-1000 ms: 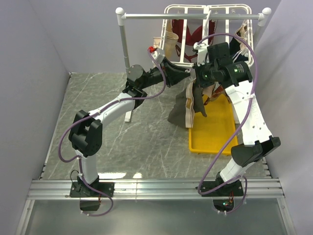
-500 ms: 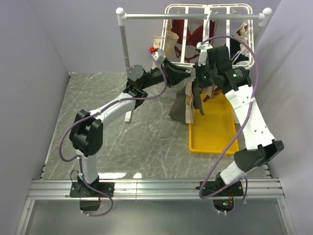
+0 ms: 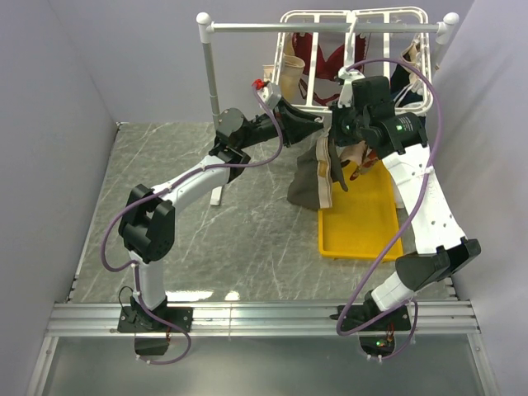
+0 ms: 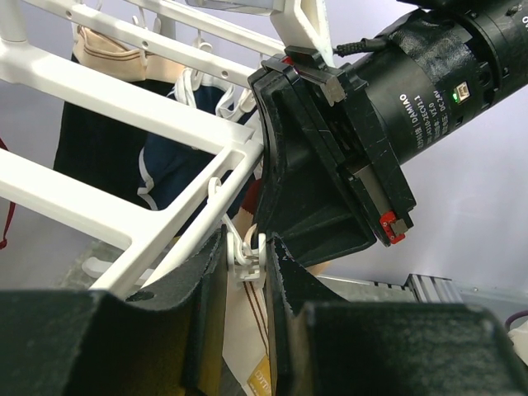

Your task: Clip the underwear to the hanger

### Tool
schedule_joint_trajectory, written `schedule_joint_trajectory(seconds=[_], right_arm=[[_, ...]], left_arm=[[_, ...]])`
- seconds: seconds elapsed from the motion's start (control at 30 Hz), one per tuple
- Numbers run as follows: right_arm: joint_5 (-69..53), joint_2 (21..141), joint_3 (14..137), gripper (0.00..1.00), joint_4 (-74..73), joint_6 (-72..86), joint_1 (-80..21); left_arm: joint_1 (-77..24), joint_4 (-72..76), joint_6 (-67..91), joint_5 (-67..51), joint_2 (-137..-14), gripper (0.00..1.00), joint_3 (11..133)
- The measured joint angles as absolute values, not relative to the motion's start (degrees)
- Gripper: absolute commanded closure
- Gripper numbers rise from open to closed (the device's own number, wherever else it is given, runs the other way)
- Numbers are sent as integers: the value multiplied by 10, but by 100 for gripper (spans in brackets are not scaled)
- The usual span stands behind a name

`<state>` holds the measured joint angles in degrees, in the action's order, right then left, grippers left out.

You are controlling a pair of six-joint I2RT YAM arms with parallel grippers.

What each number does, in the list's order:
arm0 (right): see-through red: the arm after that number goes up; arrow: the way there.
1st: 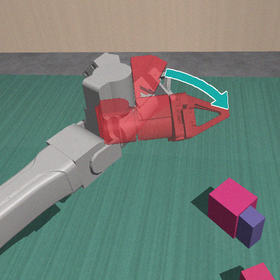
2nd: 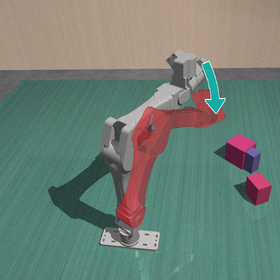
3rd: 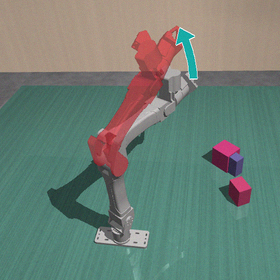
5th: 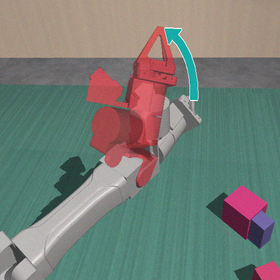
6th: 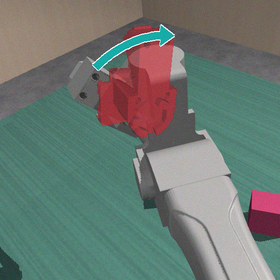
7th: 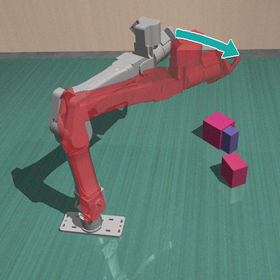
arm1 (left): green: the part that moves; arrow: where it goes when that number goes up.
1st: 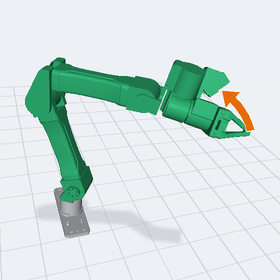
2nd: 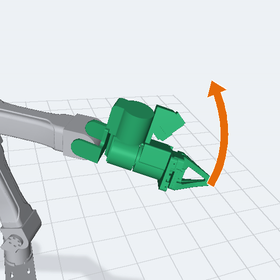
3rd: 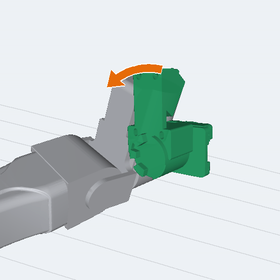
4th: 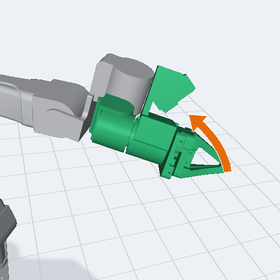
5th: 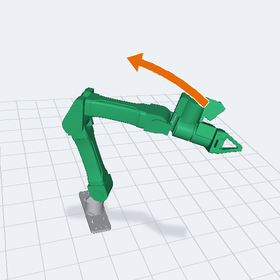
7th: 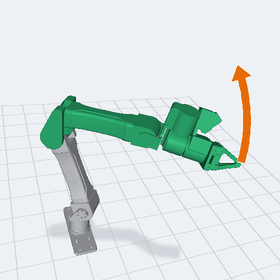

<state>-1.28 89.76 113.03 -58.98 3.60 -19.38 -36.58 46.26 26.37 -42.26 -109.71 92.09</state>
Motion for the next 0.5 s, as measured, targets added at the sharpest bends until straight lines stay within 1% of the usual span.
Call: schedule_joint_trajectory(seconds=[0.5], right_arm=[[-8,897,1113,100,-593,16,-194]], left_arm=[[-369,440,199,-423,-1097,100,922]])
